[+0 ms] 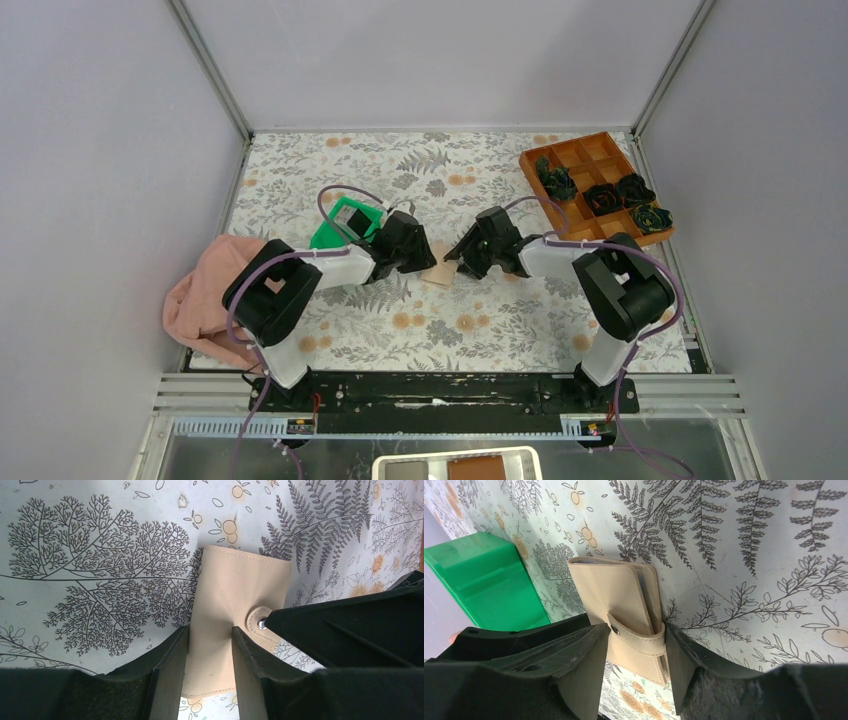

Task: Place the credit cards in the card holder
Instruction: Close the card holder at the center of the board.

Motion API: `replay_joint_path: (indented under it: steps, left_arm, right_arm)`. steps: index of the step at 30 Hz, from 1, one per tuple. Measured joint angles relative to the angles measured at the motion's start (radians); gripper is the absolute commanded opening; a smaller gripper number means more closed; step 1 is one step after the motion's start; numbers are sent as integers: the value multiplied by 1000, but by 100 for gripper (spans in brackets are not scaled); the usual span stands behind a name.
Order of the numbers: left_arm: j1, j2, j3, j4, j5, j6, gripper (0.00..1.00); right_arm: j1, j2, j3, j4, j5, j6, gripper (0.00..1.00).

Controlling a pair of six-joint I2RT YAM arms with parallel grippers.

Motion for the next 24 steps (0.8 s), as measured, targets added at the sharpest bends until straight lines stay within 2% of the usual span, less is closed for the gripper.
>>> replay_joint_path:
  steps: [24]
  left_arm:
    - [6, 21, 22, 3, -2, 9, 44]
  right_arm:
    - [-2, 26, 32, -37, -8, 10, 48]
